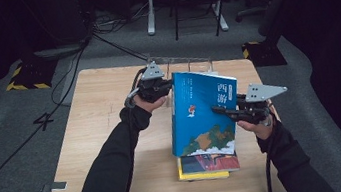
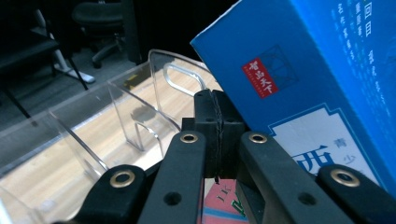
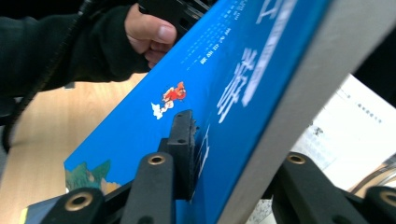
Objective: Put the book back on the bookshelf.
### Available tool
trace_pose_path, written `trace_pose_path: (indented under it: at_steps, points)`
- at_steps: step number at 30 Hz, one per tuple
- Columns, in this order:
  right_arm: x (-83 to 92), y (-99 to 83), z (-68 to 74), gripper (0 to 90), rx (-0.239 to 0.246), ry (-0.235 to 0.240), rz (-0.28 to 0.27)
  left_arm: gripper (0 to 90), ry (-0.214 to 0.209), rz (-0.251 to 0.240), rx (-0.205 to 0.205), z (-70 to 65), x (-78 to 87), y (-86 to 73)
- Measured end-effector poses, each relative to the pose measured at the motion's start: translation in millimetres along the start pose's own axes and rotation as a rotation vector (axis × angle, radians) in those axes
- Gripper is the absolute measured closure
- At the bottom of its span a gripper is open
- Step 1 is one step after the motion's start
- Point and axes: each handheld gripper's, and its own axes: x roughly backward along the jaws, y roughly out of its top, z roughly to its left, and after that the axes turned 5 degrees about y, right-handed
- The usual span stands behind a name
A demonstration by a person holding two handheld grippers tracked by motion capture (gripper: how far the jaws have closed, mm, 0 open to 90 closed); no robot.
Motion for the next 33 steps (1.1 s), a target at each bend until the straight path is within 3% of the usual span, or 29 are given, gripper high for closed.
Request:
trace_pose_path:
  at_steps: [8, 11, 14, 16, 19, 24, 26, 31, 33]
  points:
    - [4.6, 6.3, 7.1, 73.6, 0.060, -0.034, -0.019, 89.9, 0.027, -0.034, -0.080, -14.8, 19.4, 13.2]
    - [7.4, 6.2, 16.4, 74.3, 0.091, -0.036, -0.026, 89.8, 0.023, -0.041, -0.097, -19.0, 25.1, 12.6]
    - [8.7, 5.8, 22.2, 74.8, 0.099, -0.038, -0.035, 89.4, 0.046, -0.050, -0.114, -27.2, 33.1, 11.7]
    - [10.5, 5.2, 27.0, 75.0, 0.113, -0.041, -0.044, 84.5, 0.061, -0.048, -0.121, -31.2, 37.3, 10.7]
    - [13.7, 3.9, 31.8, 75.1, 0.117, -0.042, -0.056, 81.7, 0.087, -0.045, -0.155, -39.4, 43.4, 6.9]
    - [17.9, 1.3, 37.4, 75.4, 0.115, -0.041, -0.071, 77.8, 0.091, -0.061, -0.133, -46.2, 49.6, -0.9]
    - [19.5, 1.0, 41.2, 75.4, 0.128, -0.043, -0.073, 70.4, 0.099, -0.075, -0.113, -47.9, 53.8, -5.3]
    - [21.8, -0.3, 45.4, 75.4, 0.138, -0.043, -0.080, 64.0, 0.107, -0.079, -0.094, -52.5, 58.9, -15.7]
    - [22.6, -0.5, 46.8, 75.4, 0.141, -0.044, -0.079, 60.7, 0.113, -0.065, -0.110, -55.1, 60.6, -20.3]
